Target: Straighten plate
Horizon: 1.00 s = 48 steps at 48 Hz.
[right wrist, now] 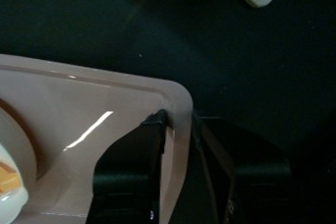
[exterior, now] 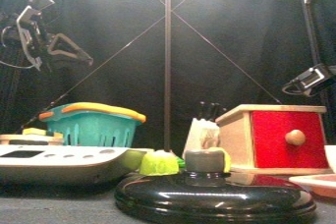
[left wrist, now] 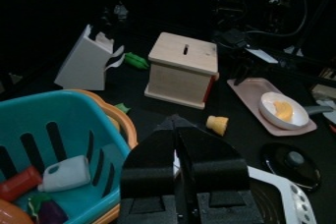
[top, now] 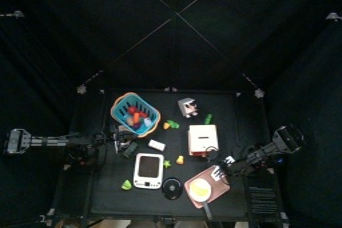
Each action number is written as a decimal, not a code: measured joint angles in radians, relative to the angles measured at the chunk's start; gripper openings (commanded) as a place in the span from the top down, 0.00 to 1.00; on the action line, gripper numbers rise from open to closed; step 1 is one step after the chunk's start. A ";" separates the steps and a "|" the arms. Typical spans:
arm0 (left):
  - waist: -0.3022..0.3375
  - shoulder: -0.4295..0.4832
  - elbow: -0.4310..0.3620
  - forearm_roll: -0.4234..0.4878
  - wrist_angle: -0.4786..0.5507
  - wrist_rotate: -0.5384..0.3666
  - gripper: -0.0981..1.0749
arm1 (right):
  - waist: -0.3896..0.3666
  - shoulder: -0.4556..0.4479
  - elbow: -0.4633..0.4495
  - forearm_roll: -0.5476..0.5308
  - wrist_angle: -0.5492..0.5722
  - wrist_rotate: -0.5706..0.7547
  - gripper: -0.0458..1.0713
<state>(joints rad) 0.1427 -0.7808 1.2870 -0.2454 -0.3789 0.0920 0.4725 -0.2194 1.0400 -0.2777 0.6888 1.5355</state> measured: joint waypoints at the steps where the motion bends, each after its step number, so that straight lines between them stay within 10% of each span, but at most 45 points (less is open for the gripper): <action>1: 0.000 -0.002 0.000 0.000 0.000 -0.002 0.65 | 0.002 0.000 0.000 0.000 0.000 0.002 0.42; 48: -0.002 -0.002 0.002 0.000 0.000 0.000 0.65 | 0.054 -0.020 -0.005 -0.081 0.110 0.462 0.43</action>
<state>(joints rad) 0.1411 -0.7823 1.2885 -0.2454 -0.3789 0.0920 0.5262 -0.2393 1.0354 -0.3590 0.7992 1.9972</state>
